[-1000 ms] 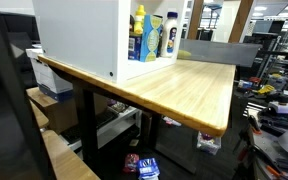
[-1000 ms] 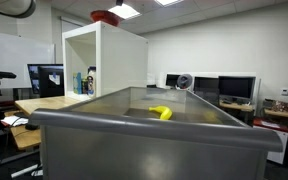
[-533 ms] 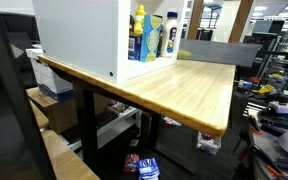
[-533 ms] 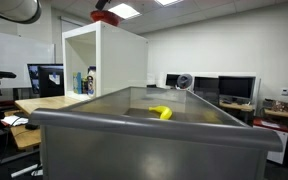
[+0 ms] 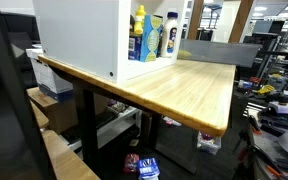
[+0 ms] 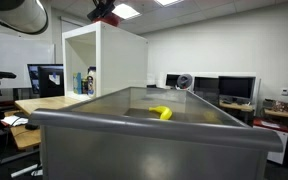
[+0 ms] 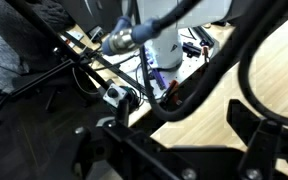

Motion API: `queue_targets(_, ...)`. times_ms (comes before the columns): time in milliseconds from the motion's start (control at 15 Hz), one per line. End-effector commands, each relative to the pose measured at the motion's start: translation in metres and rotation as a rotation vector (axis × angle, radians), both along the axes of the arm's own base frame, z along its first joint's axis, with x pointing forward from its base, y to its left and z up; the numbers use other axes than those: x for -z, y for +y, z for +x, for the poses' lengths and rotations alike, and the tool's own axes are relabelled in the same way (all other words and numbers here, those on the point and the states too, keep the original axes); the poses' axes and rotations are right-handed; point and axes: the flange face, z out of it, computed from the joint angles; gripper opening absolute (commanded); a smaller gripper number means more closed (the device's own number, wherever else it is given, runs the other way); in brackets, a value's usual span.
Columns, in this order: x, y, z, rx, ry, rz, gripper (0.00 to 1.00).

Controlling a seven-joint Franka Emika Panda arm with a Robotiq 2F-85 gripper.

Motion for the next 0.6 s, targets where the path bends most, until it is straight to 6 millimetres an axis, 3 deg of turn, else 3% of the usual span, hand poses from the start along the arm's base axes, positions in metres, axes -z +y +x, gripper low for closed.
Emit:
queue_targets(0, 0.016, 0.002, 0.003, -0.044, 0.114, 0.027, 1.0)
queue_targets(200, 0.021, -0.006, 0.001, -0.036, 0.143, 0.028, 1.0)
queue_targets(533, 0.024, -0.036, -0.026, 0.043, 0.15, 0.077, 1.0)
